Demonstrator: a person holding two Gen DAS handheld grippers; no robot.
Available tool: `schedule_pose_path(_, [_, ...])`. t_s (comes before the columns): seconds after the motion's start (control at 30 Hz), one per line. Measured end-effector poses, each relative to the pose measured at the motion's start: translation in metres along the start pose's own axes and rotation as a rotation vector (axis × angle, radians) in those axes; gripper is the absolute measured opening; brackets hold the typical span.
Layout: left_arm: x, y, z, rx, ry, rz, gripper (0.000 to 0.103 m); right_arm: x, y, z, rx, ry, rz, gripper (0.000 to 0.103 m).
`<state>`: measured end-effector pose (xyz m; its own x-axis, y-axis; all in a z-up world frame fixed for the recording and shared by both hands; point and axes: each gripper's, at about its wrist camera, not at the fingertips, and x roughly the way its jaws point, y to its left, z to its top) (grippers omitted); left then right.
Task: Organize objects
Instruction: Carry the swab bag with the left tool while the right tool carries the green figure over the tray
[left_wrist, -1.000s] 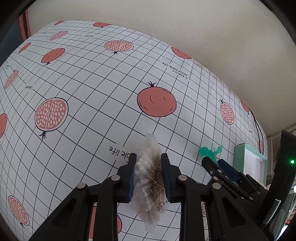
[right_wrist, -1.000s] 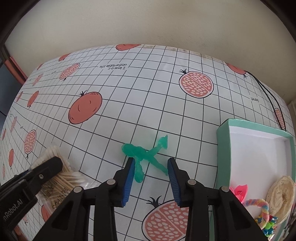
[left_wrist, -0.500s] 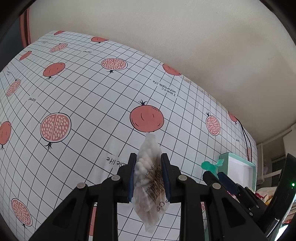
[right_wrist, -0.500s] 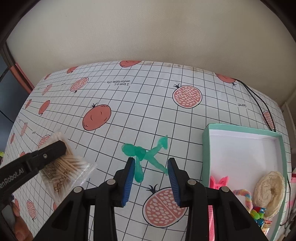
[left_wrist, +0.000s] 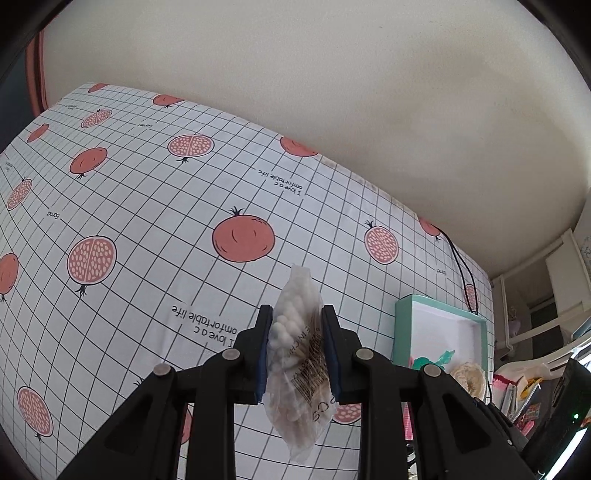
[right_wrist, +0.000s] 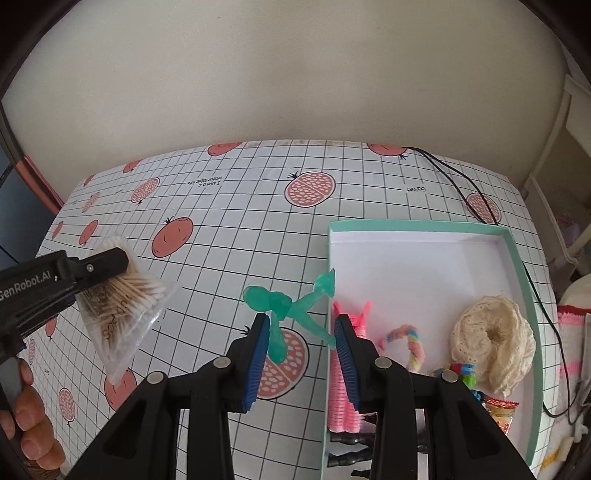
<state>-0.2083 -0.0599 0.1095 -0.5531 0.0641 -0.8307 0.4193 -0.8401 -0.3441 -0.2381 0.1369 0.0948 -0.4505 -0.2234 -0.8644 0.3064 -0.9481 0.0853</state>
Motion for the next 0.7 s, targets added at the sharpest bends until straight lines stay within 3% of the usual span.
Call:
schedule_pose_path(0.4, [0.000,-0.086,-0.027,0.114,-0.008,-0.060,0.027,-0.026,-0.064,-0.006,0.086,-0.063,-0.030,0.039])
schedule_pose_path(0.7, [0.016,-0.121,-0.046,0.161,0.020,-0.086,0.027,-0.027,-0.115,-0.016,0.172,-0.066,-0.049,0.039])
